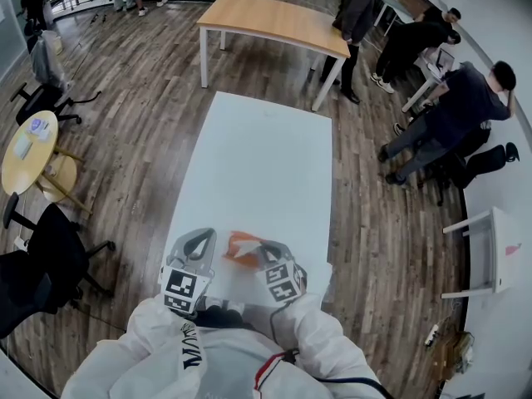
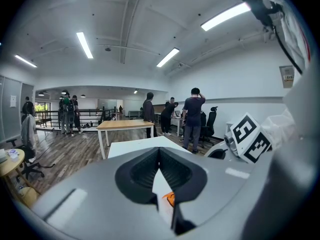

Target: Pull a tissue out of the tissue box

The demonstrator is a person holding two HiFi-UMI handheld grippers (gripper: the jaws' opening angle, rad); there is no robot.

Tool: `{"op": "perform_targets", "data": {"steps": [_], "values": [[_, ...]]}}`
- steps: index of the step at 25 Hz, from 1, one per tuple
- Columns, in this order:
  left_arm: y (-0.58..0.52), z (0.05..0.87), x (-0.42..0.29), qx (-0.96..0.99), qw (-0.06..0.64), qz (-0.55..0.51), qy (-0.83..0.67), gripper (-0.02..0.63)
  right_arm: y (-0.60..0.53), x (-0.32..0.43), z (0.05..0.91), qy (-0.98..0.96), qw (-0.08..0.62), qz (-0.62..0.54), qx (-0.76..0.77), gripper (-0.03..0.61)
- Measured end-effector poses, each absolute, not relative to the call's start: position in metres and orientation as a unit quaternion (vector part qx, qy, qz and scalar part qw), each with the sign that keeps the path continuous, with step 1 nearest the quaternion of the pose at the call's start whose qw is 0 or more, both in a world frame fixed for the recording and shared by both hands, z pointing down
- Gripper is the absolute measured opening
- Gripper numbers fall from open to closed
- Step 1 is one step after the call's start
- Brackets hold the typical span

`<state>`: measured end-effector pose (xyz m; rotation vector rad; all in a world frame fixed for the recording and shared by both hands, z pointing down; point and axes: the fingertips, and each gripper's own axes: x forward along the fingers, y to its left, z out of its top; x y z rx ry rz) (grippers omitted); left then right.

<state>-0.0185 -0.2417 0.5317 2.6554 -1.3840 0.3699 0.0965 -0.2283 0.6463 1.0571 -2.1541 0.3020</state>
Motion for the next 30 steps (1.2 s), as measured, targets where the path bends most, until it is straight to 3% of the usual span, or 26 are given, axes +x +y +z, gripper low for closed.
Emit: {"op": "perform_targets", "data": {"steps": [30], "values": [[-0.242,0.529,-0.013,0.885,0.056,0.123,-0.445,0.000,-0.224,0.102,0.611,-0.838,0.310,0.111,0.436,0.005]]}}
